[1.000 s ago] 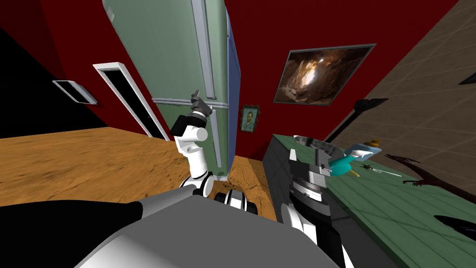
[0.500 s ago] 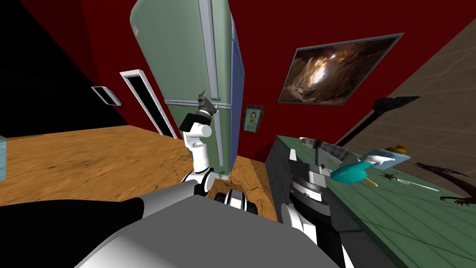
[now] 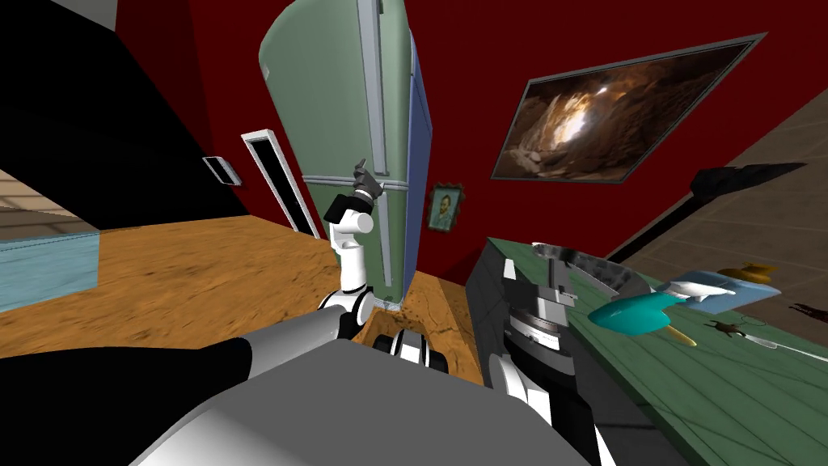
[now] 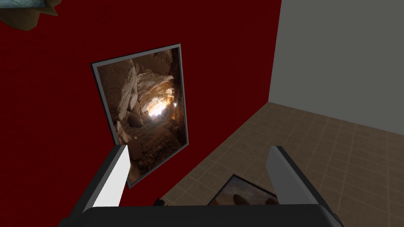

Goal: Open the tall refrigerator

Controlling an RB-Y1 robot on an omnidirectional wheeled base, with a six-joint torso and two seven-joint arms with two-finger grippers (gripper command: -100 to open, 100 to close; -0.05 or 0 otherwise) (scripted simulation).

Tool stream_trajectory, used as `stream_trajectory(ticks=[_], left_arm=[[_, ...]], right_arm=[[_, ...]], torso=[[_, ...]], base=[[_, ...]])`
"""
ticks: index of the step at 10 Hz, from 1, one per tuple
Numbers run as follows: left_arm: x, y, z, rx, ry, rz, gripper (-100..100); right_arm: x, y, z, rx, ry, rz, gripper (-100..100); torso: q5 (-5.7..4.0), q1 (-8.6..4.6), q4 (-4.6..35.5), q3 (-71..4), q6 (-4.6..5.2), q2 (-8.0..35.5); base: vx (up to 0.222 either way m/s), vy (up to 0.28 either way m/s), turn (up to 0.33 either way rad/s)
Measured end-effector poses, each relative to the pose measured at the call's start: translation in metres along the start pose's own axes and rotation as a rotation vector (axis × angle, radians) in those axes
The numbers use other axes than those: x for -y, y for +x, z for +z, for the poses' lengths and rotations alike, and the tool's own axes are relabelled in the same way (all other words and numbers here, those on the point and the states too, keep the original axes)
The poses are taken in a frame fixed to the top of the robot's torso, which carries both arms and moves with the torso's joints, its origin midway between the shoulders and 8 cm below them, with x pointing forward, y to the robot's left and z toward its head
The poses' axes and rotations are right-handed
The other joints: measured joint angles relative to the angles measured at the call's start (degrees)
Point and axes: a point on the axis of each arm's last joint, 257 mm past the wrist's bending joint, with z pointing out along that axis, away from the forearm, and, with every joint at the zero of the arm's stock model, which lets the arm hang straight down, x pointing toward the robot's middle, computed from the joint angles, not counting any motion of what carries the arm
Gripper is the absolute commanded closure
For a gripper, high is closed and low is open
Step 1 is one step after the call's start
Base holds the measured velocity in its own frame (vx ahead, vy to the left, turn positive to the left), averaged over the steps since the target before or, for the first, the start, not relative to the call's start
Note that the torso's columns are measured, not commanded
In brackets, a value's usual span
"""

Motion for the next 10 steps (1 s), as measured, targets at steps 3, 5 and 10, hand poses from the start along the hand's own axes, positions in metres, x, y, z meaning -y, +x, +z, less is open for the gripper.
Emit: stream_trajectory(ticks=[3,5,10], left_arm=[[-0.008,0.008,0.015,-0.028,-0.005,-0.027,-100],[-0.017,0.011,0.025,-0.040,-0.015,-0.045,-100],[-0.019,0.002,0.013,-0.013,-0.027,-0.024,100]], right_arm=[[0.000,0.000,0.000,0.000,0.000,0.000,0],[0.000,0.000,0.000,0.000,0.000,0.000,0],[0.000,0.000,0.000,0.000,0.000,0.000,0]], torso=[[-0.02,-0.03,0.0,0.0,-0.03,0.0],[-0.01,-0.02,0.0,0.0,-0.04,0.0],[-0.11,-0.06,0.1,-0.2,0.00,-0.1]], base=[[-0.013,-0.026,0.103],[-0.017,-0.031,0.137],[0.011,0.028,-0.155]])
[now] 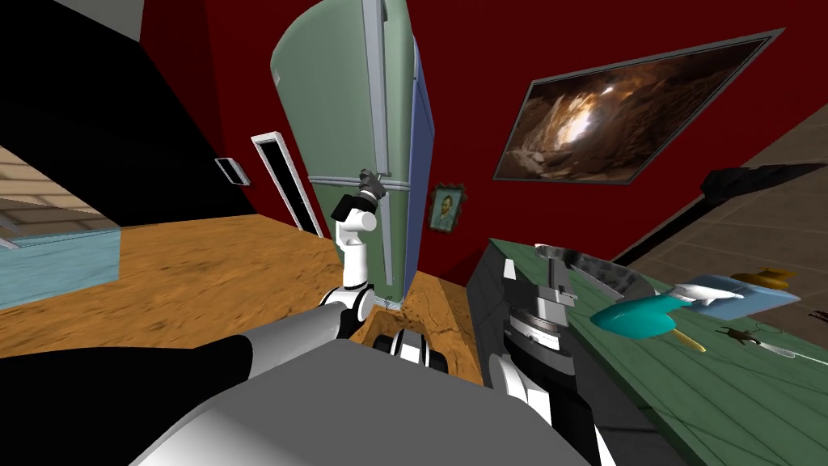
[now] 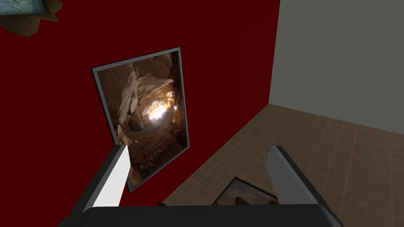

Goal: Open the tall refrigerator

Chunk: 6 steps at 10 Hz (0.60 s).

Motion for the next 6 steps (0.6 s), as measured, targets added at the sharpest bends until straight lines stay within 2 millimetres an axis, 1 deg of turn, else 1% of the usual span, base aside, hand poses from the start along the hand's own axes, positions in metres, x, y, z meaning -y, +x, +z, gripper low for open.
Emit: stream_trajectory(ticks=[5,6], left_arm=[[0.022,-0.010,-0.026,0.042,0.024,0.045,100],[0.027,-0.010,-0.030,0.046,0.030,0.051,100]], right_arm=[[0.000,0.000,0.000,0.000,0.000,0.000,0],[0.000,0.000,0.000,0.000,0.000,0.000,0]], torso=[[0.10,0.09,-0.1,0.1,-0.01,0.1],[0.12,0.08,-0.1,0.2,-0.05,0.2]], base=[[0.016,0.030,-0.118],[0.012,0.033,-0.214]])
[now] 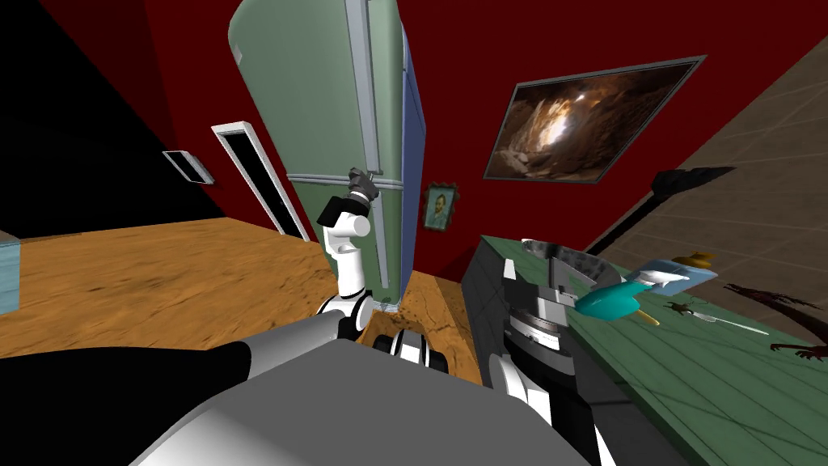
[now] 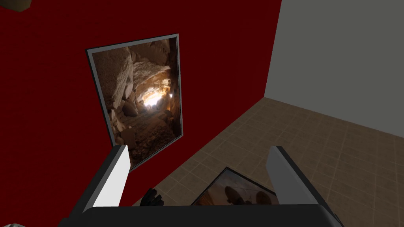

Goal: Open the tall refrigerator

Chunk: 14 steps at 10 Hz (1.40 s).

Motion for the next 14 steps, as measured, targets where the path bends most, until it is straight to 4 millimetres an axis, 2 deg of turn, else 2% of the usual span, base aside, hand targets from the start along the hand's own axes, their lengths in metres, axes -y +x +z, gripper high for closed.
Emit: stream_trajectory(ticks=[5,10,11,14], left_arm=[[0.017,-0.016,-0.029,0.054,0.016,0.045,100],[0.043,-0.027,-0.055,0.104,0.045,0.087,100],[0.043,-0.027,-0.055,0.105,0.046,0.087,-100],[0.060,-0.024,-0.050,0.083,0.071,0.156,-100]], right_arm=[[0.000,0.000,0.000,0.000,0.000,0.000,0],[0.000,0.000,0.000,0.000,0.000,0.000,0],[0.000,0.000,0.000,0.000,0.000,0.000,0],[0.000,0.000,0.000,0.000,0.000,0.000,0]], torso=[[0.00,0.00,0.0,0.1,0.00,0.1],[0.00,0.01,0.1,0.1,-0.04,0.2],[-0.02,-0.05,0.1,0.1,-0.03,0.2],[0.05,-0.03,-0.2,0.0,0.07,-0.1]], base=[[0.011,0.031,-0.119],[0.009,0.028,-0.110],[0.000,0.000,0.000],[-0.002,-0.006,0.007]])
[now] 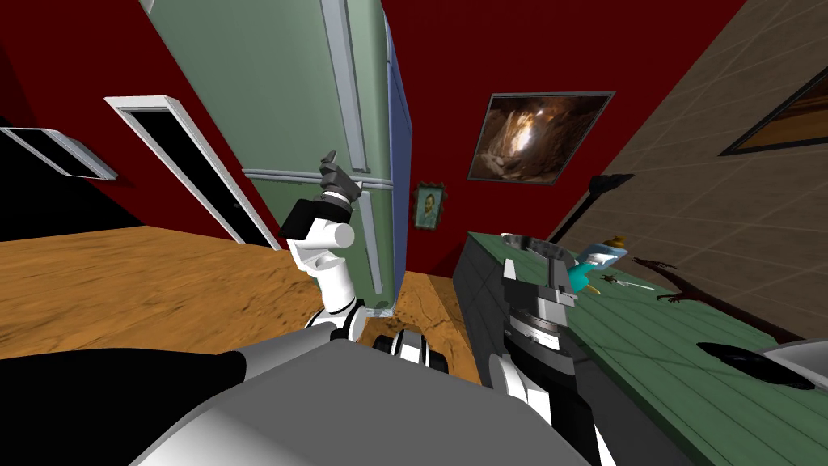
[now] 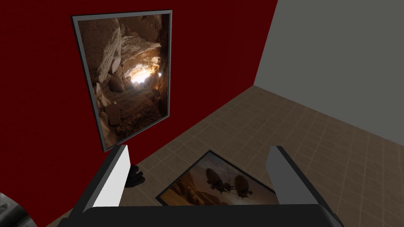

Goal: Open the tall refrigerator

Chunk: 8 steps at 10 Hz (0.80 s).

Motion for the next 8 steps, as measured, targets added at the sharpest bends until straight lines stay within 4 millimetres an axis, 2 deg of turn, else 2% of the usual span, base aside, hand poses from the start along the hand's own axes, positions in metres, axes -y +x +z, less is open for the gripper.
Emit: stream_trajectory(ticks=[5,8], left_arm=[[0.012,0.002,0.009,-0.020,0.010,0.112,-100],[0.006,0.004,0.014,-0.005,-0.021,0.140,-100]], right_arm=[[0.000,0.000,0.000,0.000,0.000,0.000,0],[0.000,0.000,0.000,0.000,0.000,0.000,0]], torso=[[-0.07,-0.01,0.2,0.2,-0.09,0.3],[-0.07,0.00,0.2,0.2,-0.09,0.3]], base=[[0.007,-0.018,0.024],[0.009,-0.043,0.040]])
